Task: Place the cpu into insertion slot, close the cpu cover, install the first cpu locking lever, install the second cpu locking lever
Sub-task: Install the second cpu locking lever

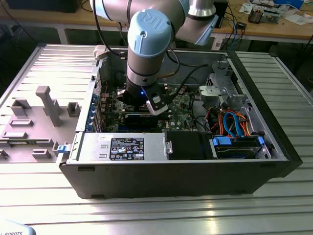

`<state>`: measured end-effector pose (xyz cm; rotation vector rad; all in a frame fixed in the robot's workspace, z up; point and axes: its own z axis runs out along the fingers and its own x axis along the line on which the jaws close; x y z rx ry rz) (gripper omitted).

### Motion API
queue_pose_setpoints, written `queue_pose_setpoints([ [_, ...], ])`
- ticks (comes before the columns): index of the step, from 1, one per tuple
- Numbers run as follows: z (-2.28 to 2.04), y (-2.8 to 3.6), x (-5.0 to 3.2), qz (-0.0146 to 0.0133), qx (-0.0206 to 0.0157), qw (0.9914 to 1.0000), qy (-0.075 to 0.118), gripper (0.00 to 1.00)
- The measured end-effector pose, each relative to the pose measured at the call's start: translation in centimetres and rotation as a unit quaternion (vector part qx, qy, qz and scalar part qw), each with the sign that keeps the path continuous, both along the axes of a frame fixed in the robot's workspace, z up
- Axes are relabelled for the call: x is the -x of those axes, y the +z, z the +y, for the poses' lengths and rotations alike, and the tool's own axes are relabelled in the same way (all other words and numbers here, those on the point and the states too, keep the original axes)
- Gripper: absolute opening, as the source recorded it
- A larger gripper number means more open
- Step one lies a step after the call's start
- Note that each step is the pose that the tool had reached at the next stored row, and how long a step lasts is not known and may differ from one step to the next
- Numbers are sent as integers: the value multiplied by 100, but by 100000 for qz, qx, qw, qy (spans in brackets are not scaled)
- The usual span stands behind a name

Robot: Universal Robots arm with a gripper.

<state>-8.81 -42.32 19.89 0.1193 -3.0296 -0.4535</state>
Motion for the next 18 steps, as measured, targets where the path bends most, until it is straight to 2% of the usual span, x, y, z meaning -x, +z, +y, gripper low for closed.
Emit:
queue_pose_setpoints([
  [5, 0, -6, 1, 6, -44, 100000, 1, 11],
  [9, 2, -20, 1, -3, -673, 99998, -6, 11],
  [12, 5, -28, 0, 3, -882, 99996, 2, 11],
  [14, 12, -41, 0, -1, -1199, 99993, 1, 11],
  [15, 13, -46, 0, -4, -1278, 99992, 1, 11],
  [18, 15, -48, 0, 1, -1207, 99993, 1, 11],
])
